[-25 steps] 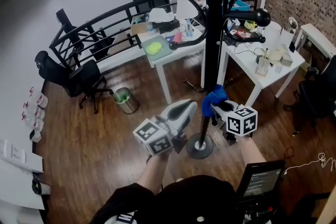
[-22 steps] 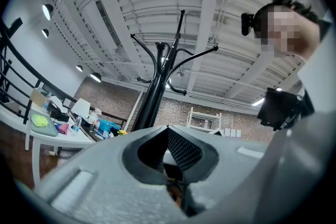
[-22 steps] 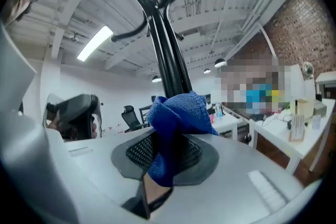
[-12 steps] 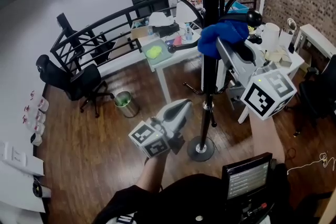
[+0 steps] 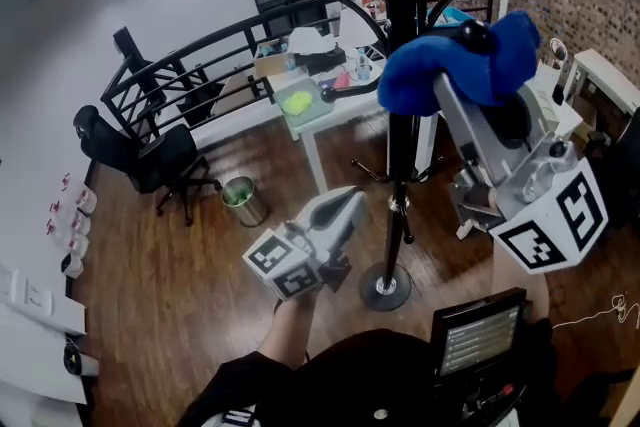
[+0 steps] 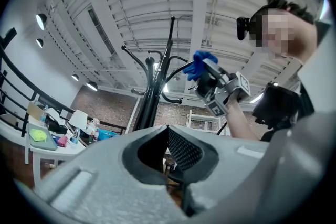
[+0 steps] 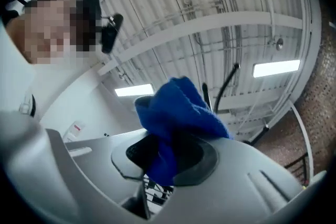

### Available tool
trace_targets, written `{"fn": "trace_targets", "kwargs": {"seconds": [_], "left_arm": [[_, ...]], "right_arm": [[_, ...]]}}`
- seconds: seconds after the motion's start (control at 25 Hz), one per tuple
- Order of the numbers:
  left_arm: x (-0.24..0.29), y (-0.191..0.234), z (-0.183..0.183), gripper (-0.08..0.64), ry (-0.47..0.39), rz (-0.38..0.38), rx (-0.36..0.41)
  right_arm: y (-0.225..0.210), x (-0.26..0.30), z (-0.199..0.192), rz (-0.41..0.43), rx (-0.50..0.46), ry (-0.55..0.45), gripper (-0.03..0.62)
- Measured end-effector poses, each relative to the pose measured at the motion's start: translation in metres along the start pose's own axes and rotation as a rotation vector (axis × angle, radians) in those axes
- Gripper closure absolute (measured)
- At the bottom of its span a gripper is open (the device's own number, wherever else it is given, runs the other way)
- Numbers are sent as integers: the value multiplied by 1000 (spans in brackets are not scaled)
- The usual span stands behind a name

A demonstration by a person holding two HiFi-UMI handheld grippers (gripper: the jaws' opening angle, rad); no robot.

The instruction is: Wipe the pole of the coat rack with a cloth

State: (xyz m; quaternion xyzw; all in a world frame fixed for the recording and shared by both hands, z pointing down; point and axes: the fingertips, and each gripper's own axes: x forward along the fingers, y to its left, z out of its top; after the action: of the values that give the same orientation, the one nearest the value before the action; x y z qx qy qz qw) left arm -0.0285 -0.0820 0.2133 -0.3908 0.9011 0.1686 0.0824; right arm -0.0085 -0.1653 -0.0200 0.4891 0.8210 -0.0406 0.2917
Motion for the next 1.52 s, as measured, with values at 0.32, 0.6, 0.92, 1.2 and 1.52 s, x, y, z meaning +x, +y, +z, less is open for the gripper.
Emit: {"fn": "trace_targets", "kwargs": {"seconds": [0.32,0.6,0.92,1.2,1.52], "left_arm": [[-8,10,-14,558,32,0,-35],[2,20,-31,558,64,-22,-64],[58,21,-40,558,56,103,22],[103,12,-37,558,-24,335,99],[86,-4,-16,558,-75,471,155]], "right_arm": [[-58,-9,-169,-170,184,370,520],[-16,-106,-310,-73,452,698,520],[-5,-174,-376,100,553,845,520],[-69,-114,-329,305,602,665,520],[-97,-23,-189,403,616,337,518]]}}
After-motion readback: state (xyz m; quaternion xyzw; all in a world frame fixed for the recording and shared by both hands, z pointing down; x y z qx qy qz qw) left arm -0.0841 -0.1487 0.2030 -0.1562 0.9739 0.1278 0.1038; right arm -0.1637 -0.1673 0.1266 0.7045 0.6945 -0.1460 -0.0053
